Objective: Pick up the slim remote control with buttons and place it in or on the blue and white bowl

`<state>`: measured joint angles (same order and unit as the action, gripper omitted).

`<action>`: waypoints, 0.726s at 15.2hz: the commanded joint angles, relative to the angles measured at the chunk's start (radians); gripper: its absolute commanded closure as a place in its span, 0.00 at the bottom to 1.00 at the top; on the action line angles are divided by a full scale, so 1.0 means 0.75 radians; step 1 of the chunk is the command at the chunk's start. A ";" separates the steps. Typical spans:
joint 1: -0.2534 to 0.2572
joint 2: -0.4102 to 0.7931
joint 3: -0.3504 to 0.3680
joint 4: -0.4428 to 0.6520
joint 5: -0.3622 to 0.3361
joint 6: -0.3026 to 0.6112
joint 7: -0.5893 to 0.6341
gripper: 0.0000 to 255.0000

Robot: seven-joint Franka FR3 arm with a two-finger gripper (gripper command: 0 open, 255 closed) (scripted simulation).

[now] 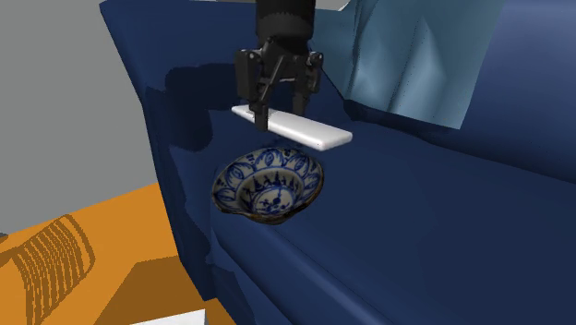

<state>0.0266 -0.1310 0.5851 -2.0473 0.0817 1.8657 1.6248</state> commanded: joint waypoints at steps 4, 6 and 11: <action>0.017 0.000 0.023 -0.066 0.008 0.068 0.034 1.00; 0.018 0.011 0.027 -0.092 0.003 0.104 0.038 1.00; 0.019 0.046 0.036 -0.152 -0.013 0.194 0.052 1.00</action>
<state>0.0406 -0.1029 0.6103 -2.1533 0.0749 1.9965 1.6607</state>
